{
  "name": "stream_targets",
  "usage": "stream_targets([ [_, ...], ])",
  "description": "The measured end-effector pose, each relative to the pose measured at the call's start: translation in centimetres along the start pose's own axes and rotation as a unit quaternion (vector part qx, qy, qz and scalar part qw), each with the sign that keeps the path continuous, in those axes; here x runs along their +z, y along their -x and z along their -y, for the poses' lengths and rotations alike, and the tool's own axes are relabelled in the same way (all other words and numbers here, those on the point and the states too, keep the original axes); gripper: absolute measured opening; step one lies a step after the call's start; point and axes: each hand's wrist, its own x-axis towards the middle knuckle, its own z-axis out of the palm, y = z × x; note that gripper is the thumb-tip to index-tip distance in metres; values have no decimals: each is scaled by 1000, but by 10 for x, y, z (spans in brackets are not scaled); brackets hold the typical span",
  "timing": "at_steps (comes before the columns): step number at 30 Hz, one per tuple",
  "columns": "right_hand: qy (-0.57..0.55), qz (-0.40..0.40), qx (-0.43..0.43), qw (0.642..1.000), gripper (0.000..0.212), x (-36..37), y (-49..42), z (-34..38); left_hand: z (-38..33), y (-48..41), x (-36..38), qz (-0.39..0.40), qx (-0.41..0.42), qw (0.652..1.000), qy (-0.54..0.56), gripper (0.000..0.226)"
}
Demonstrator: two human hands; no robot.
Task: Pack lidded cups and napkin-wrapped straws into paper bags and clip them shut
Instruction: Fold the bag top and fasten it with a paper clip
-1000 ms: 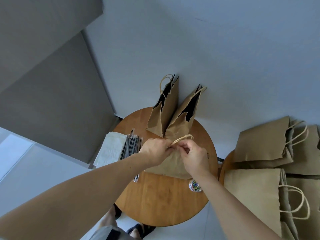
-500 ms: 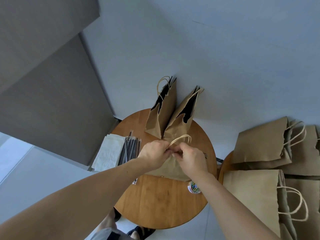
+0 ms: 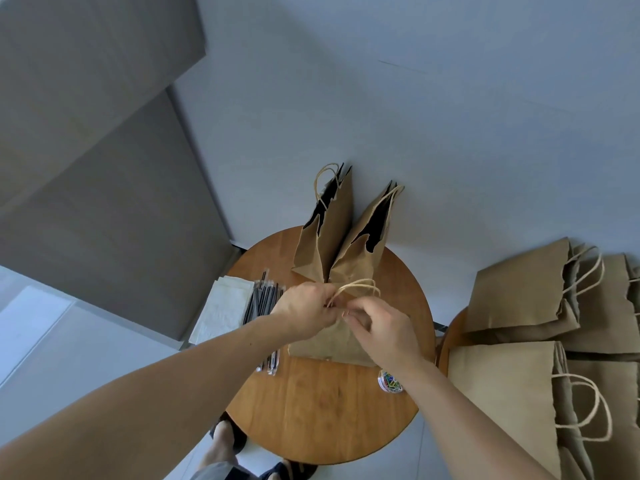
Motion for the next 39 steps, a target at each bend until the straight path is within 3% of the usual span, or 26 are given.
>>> stream_targets([
  [3, -13, -101, -50, 994, 11, -17, 19, -15, 16, 5, -13, 26, -7, 1000, 4, 46],
  [6, 36, -66, 80, 994, 45, -33, 28, -34, 37, 14, -16, 29, -56, 998, -9, 68],
  [9, 61, 81, 202, 974, 78, -33, 37, -52, 52, 22, -10, 50, -109, 993, -4, 53],
  [12, 9, 141, 254, 957, 56, -23, 40, -62, 58, 25, -3, 71, -139, 988, -3, 7],
  [14, 3, 131, 282, 950, 32, -16, 38, -63, 58, 25, 0, 59, -147, 987, 4, 15],
  [18, -21, 53, 304, 951, 13, -15, 34, -50, 51, 32, -11, 31, -117, 993, -10, 16],
  [24, -52, -110, 261, 958, 13, -47, 18, 2, 30, 51, -68, -58, -63, 985, 151, 14],
  [29, -102, -258, 226, 934, 17, -82, -16, 80, -1, 81, -132, -134, -17, 932, 335, 11],
  [39, -123, -419, 127, 891, 21, -136, -86, 281, -23, 159, -298, -318, 129, 859, 381, 25],
])
